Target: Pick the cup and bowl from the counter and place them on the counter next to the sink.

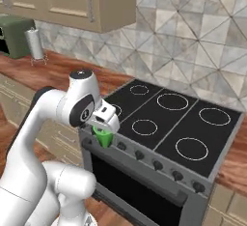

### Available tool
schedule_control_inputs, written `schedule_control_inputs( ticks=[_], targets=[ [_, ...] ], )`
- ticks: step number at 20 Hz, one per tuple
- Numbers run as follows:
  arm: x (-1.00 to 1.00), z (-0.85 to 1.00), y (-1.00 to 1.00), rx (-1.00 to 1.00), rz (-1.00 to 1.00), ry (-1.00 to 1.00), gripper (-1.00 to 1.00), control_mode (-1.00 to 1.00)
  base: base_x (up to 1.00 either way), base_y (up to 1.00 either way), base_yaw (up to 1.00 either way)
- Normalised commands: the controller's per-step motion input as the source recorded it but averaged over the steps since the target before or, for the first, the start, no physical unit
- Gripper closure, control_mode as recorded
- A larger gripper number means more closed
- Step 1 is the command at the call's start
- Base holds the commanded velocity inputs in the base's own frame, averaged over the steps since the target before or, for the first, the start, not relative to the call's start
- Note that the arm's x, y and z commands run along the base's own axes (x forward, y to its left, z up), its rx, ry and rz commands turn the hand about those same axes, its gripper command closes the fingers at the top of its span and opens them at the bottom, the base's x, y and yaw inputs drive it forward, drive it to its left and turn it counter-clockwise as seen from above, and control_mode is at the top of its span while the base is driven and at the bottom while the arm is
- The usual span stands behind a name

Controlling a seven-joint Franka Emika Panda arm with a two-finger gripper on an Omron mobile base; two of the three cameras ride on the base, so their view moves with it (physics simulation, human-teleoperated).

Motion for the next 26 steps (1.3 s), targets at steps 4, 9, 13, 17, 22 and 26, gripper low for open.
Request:
schedule_control_inputs(
  ticks=[4, 9, 13, 17, 22, 26],
  targets=[
    [0.00, 0.00, 0.00, 0.00, 0.00, 0.00, 1.00, 1.00, 0.20, -0.12, 0.96],
    [0.00, 0.00, 0.00, 0.00, 0.00, 0.00, 1.00, 1.00, 0.06, -0.24, 0.92],
    [0.00, 0.00, 0.00, 0.00, 0.00, 0.00, 1.00, 1.00, 0.00, -0.32, 0.90],
    [0.00, 0.00, 0.00, 0.00, 0.00, 0.00, 1.00, 1.00, 0.00, -0.29, 0.90],
    [0.00, 0.00, 0.00, 0.00, 0.00, 0.00, 1.00, 1.00, 0.01, -0.29, 0.90],
    [0.00, 0.00, 0.00, 0.00, 0.00, 0.00, 1.00, 1.00, 0.06, -0.26, 0.89]
  ],
)
